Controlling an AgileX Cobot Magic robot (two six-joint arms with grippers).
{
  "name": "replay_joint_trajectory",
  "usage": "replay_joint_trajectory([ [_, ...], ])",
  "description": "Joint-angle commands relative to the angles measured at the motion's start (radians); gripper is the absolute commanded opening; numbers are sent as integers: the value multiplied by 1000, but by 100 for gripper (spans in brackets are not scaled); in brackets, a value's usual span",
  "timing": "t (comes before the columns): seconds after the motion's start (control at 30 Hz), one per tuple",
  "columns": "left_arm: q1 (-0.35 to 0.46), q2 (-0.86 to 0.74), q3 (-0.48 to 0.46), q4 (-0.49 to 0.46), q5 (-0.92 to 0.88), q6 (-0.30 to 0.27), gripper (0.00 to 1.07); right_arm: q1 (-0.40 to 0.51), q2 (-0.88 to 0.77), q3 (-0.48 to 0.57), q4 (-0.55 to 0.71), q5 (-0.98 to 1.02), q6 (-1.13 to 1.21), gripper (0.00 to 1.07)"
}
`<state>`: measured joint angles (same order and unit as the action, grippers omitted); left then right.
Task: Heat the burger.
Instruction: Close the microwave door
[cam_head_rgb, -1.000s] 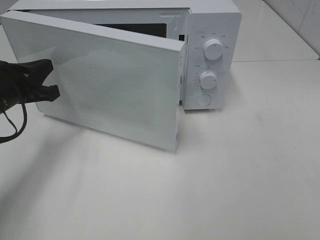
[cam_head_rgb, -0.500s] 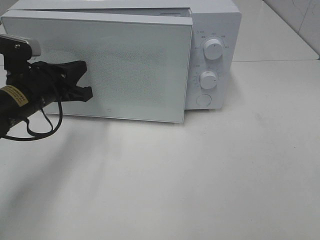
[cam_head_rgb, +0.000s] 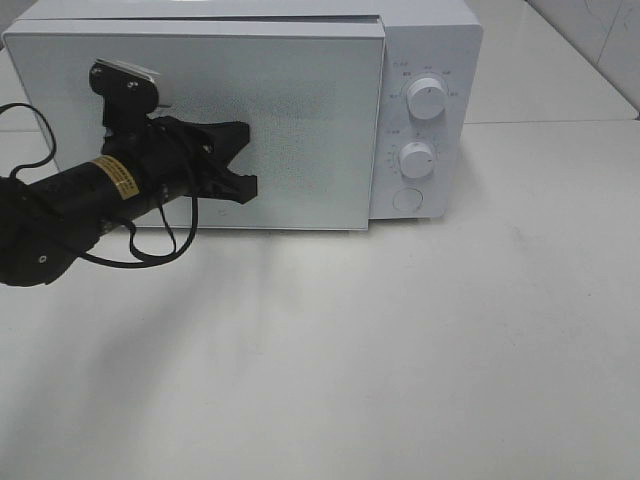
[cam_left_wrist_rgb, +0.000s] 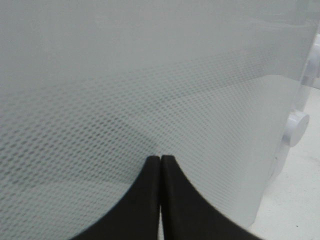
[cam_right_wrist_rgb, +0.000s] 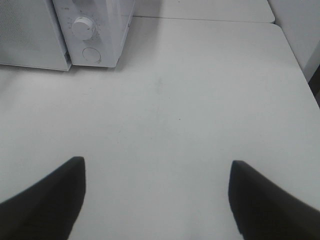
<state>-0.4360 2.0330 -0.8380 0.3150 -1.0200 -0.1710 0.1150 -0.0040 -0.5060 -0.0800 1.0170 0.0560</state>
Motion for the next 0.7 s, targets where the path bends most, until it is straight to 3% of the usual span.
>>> replay_joint_trajectory([
  [0.03,-1,15,-59,-89,19,-15,0,-8,-26,2,3,-10,-7,76],
  [0.7,-97,113,-330,-116,147,-45,0,-8,-26,2,3,-10,-6,76],
])
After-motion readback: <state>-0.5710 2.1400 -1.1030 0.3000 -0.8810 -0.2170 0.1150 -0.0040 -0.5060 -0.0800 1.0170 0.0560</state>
